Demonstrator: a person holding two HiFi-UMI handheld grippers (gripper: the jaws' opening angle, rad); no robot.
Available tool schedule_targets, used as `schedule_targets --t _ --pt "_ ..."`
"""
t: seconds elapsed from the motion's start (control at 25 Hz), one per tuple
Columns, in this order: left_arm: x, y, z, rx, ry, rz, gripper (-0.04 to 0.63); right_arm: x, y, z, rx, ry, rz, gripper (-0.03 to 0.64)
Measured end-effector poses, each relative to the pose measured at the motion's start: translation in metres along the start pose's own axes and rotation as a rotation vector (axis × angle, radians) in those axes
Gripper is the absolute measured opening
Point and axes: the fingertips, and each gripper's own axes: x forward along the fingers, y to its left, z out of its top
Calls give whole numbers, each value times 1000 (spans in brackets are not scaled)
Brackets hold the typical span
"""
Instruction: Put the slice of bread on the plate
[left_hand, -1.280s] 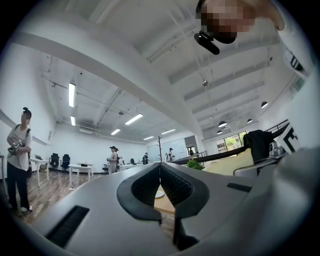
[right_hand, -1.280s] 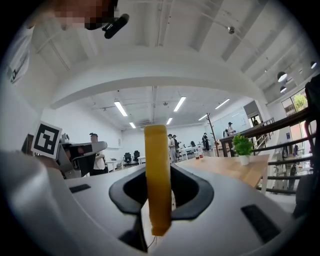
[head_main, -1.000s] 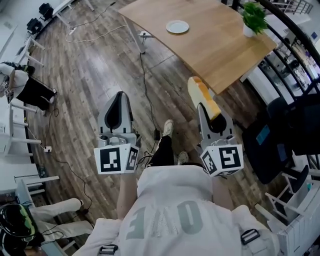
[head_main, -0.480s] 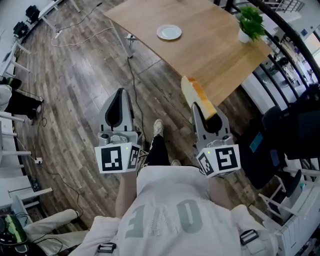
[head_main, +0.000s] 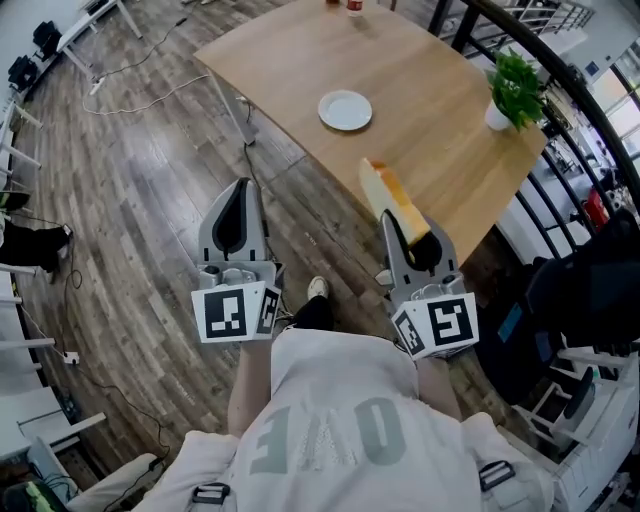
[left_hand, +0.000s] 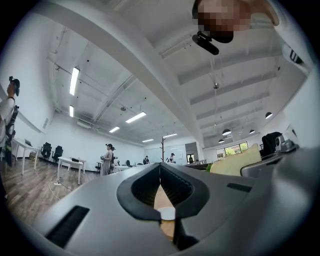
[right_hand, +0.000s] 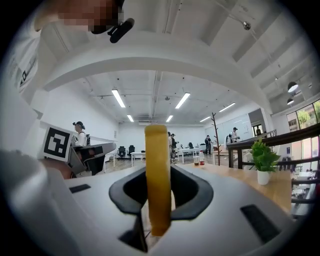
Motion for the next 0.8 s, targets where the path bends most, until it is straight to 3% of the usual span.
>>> schedule_targets --t 0.28,0.6,0.8 --pt "84 59 4 31 -13 -54 9 91 -13 23 23 -11 -81 95" --pt "129 61 -34 6 64 -102 9 135 -40 9 -19 59 -150 95" --pt "151 70 -38 5 63 -79 9 165 -49 -1 -15 78 -129 95"
